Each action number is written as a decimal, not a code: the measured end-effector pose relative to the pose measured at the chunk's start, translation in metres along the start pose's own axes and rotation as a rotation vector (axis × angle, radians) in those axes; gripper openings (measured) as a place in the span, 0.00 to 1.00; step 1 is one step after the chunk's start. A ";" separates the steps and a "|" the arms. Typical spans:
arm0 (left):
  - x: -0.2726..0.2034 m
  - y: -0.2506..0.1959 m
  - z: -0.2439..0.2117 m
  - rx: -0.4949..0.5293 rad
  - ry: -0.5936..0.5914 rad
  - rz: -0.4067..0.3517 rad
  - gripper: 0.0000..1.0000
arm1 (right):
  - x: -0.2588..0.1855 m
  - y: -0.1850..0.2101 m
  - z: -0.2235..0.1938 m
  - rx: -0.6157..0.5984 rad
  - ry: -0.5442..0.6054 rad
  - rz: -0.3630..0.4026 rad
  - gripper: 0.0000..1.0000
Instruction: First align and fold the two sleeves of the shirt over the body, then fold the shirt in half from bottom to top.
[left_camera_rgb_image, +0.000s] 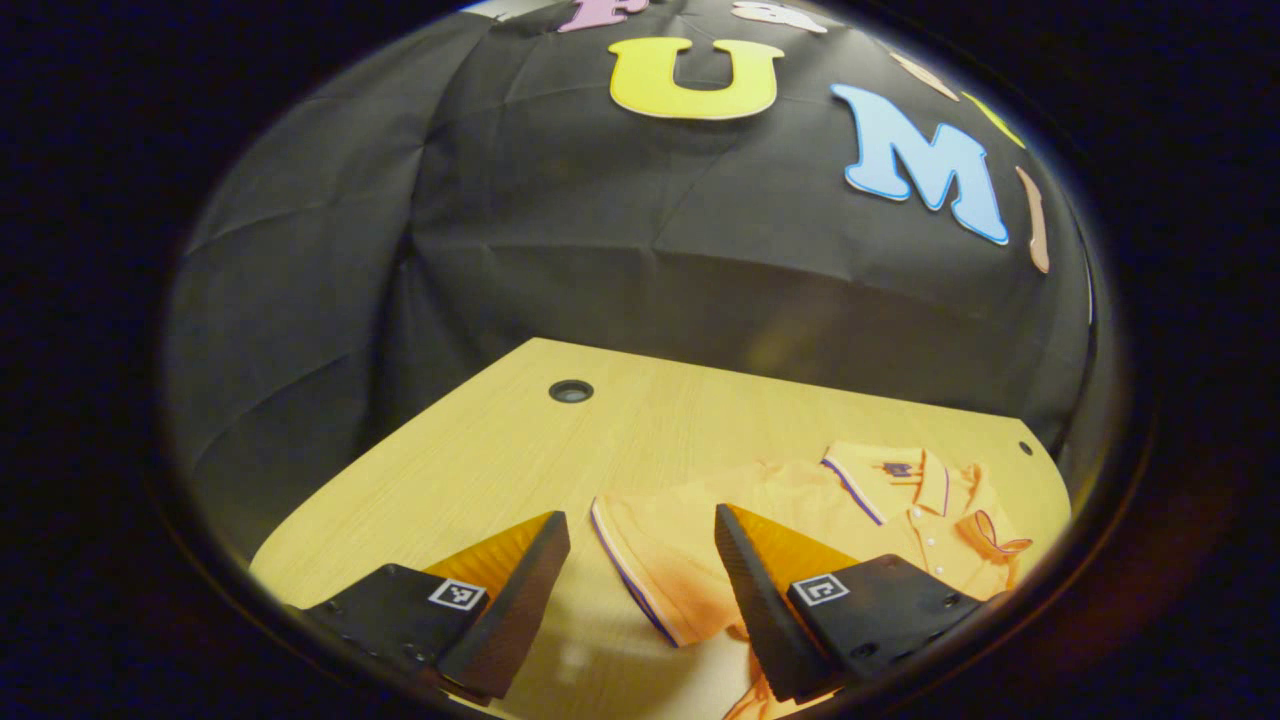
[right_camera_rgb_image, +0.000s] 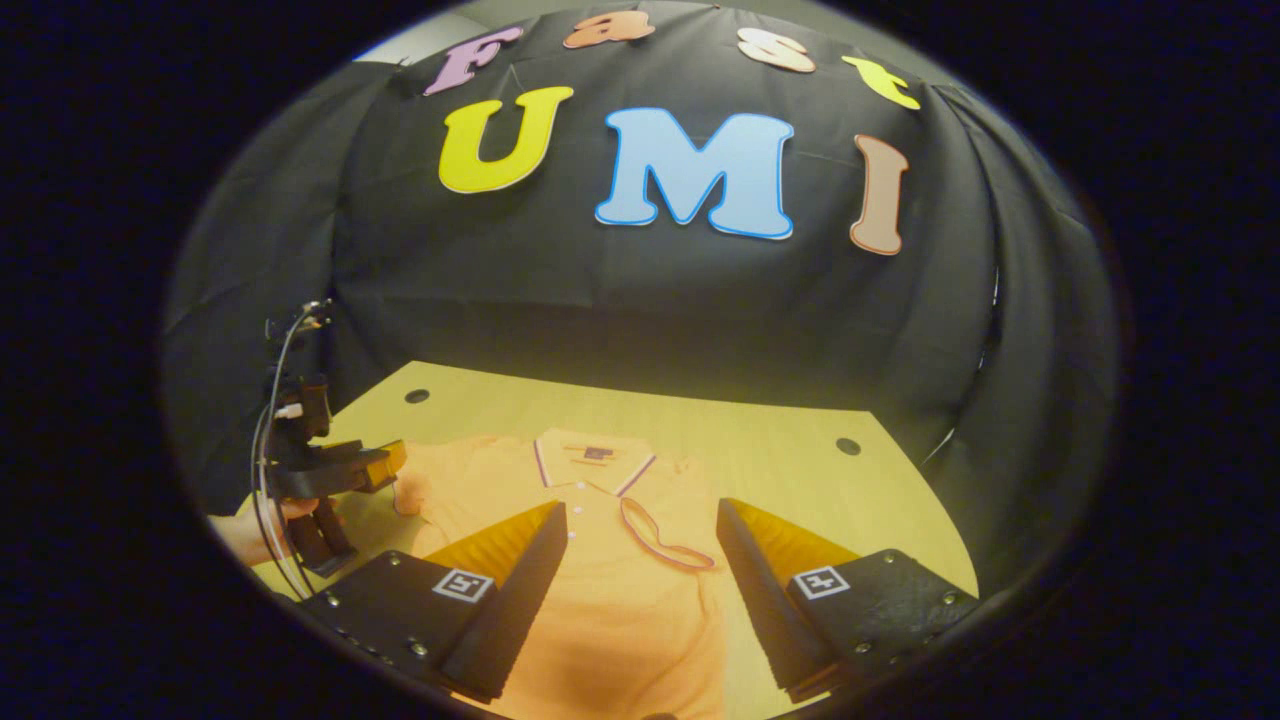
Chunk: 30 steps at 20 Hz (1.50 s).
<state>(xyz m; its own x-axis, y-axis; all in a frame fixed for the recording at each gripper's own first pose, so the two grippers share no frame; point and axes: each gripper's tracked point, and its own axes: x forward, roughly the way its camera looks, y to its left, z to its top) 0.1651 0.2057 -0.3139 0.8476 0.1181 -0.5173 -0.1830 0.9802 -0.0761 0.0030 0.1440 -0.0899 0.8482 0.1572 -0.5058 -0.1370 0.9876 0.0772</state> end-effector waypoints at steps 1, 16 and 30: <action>0.006 0.002 -0.002 0.002 0.007 0.001 0.94 | -0.003 0.000 -0.002 -0.001 0.003 -0.001 0.93; 0.062 -0.007 -0.044 0.122 0.142 0.013 0.86 | -0.014 0.010 -0.015 0.023 0.013 0.083 0.93; 0.043 -0.052 -0.001 0.233 0.054 -0.015 0.07 | -0.018 -0.021 -0.031 0.062 0.016 0.070 0.92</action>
<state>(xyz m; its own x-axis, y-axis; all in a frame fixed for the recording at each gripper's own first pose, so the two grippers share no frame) 0.2108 0.1601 -0.3336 0.8202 0.1003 -0.5632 -0.0449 0.9928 0.1114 -0.0248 0.1206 -0.1088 0.8293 0.2262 -0.5111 -0.1630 0.9726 0.1659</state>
